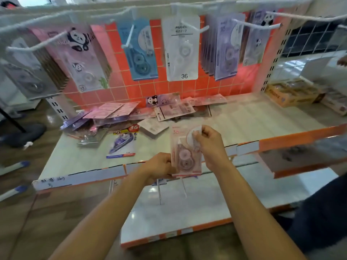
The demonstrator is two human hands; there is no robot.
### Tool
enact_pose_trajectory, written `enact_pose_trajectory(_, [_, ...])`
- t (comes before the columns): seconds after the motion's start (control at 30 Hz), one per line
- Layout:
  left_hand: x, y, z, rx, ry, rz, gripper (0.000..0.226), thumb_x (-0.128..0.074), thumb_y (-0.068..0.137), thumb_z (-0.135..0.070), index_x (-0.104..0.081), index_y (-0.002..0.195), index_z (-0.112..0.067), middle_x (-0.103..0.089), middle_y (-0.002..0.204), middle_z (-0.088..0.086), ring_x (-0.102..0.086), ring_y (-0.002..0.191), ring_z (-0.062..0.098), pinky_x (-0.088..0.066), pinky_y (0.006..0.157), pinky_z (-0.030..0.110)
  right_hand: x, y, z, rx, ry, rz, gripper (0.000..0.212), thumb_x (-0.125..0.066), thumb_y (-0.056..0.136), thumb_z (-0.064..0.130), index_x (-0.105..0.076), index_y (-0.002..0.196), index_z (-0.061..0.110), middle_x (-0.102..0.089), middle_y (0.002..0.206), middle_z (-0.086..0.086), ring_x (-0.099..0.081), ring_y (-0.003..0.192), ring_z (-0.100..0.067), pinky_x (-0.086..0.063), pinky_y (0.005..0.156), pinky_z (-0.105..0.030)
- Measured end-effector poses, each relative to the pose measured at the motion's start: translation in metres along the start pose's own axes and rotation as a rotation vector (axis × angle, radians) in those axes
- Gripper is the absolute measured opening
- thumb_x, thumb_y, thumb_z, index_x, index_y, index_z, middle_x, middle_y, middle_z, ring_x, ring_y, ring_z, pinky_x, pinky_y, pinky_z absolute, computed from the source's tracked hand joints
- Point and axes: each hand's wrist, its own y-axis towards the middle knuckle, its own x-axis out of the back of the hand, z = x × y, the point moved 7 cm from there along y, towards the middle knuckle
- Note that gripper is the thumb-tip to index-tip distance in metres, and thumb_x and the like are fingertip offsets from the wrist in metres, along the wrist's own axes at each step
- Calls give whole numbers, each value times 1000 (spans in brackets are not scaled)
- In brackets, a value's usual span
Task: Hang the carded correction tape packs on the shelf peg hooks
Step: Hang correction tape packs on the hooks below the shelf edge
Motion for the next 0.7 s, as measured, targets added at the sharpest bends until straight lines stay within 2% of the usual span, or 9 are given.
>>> enact_pose_trajectory(0.07, [-1,-7,14,2,-26,15,20,-61,86,4,-67,98,-12,-67,105,9,-64,96,24,-59,78,29,-6,-10,-9,-14,-3,15,10,-53,92,0,-59,84,-2,-62,79,-11,-57,73,-21,-46,66,-34])
enact_pose_trajectory(0.1, [-1,-11,23,11,-31,11,21,-60,87,3,-67,98,-14,-67,107,7,-63,99,24,-58,79,30,-10,-17,-13,-17,-6,22,16,-52,92,-2,-61,82,6,-65,80,-7,-60,74,-18,-49,67,-33])
enact_pose_trajectory(0.2, [3,-24,55,44,-51,-12,20,-58,90,2,-65,101,-13,-64,109,7,-60,99,23,-57,83,34,-30,-38,-24,-34,6,55,29,-49,92,-7,-60,82,18,-66,81,2,-63,70,-6,-52,60,-20])
enact_pose_trajectory(0.37, [4,-52,124,154,-154,-41,19,-61,90,-1,-67,93,-19,-68,105,6,-63,101,22,-58,79,28,-69,-75,-73,-122,-38,104,30,-48,93,-6,-59,85,20,-67,89,2,-64,79,-7,-51,59,-18])
enact_pose_trajectory(0.47, [-1,-64,171,236,-195,-68,21,-61,88,0,-67,89,-21,-69,105,6,-63,102,22,-56,88,34,-87,-94,-114,-207,-63,126,30,-48,94,-3,-59,90,24,-67,97,1,-64,88,-10,-52,58,-16])
enact_pose_trajectory(0.57, [-12,-68,212,284,-223,-63,30,-63,82,4,-68,88,-25,-70,101,0,-64,103,21,-55,91,37,-96,-107,-157,-276,-102,130,32,-49,92,-6,-61,91,23,-67,99,-2,-64,93,-15,-54,64,-22])
enact_pose_trajectory(0.7, [-26,-58,251,341,-308,-48,16,-73,83,-21,-65,94,-30,-69,108,-2,-63,104,17,-54,91,37,-97,-110,-204,-306,-157,119,20,-52,89,-3,-62,94,14,-67,92,2,-64,85,-9,-53,60,-17])
